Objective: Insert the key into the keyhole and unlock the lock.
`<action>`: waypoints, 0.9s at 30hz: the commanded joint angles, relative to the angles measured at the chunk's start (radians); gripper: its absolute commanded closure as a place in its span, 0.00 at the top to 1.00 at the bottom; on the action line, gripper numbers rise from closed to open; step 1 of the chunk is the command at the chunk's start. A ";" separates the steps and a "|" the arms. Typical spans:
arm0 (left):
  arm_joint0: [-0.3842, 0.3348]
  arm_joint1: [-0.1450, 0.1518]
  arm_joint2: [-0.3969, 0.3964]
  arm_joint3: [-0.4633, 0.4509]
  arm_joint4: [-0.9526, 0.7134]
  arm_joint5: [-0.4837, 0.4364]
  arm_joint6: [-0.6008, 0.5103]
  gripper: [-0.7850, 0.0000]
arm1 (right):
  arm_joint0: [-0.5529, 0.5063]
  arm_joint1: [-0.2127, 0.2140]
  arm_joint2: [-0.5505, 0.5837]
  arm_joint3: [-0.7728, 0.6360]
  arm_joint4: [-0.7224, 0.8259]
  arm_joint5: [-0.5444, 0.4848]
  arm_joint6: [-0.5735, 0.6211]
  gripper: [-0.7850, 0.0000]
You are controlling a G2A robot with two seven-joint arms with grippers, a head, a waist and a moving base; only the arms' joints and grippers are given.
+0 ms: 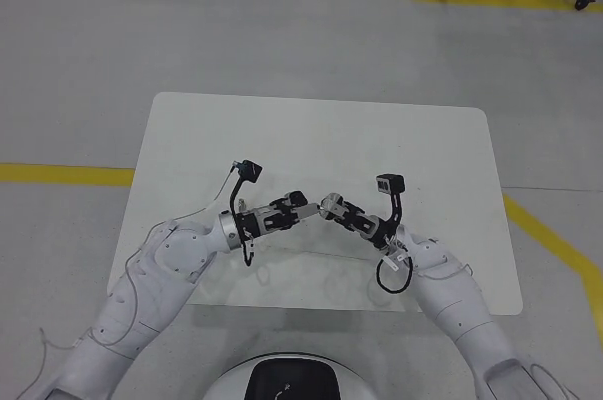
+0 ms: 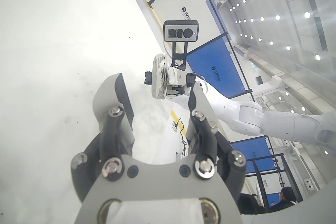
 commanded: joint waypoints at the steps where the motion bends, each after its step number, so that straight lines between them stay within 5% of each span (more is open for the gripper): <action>1: -0.002 -0.001 0.003 0.003 -0.001 -0.001 0.002 0.45 | 0.004 0.001 -0.004 0.004 -0.005 0.000 0.000 0.00; 14: -0.017 -0.010 0.033 0.022 -0.007 0.007 0.007 0.36 | 0.007 0.002 -0.018 0.004 -0.011 0.000 0.000 0.00; 15: -0.018 -0.011 0.034 0.024 -0.007 0.006 0.007 0.33 | 0.008 0.003 -0.019 0.006 -0.013 0.000 0.000 0.00; 16: -0.020 -0.011 0.035 0.026 -0.007 0.004 0.006 0.16 | 0.009 0.003 -0.020 0.006 -0.012 0.000 0.000 0.00; 18: -0.021 -0.012 0.035 0.029 -0.008 0.004 0.007 0.00 | 0.009 0.003 -0.021 0.007 -0.012 0.000 0.000 0.00; 27: -0.023 -0.012 0.033 0.030 0.045 0.021 0.029 0.00 | 0.013 0.004 -0.030 0.012 -0.014 0.000 0.000 0.00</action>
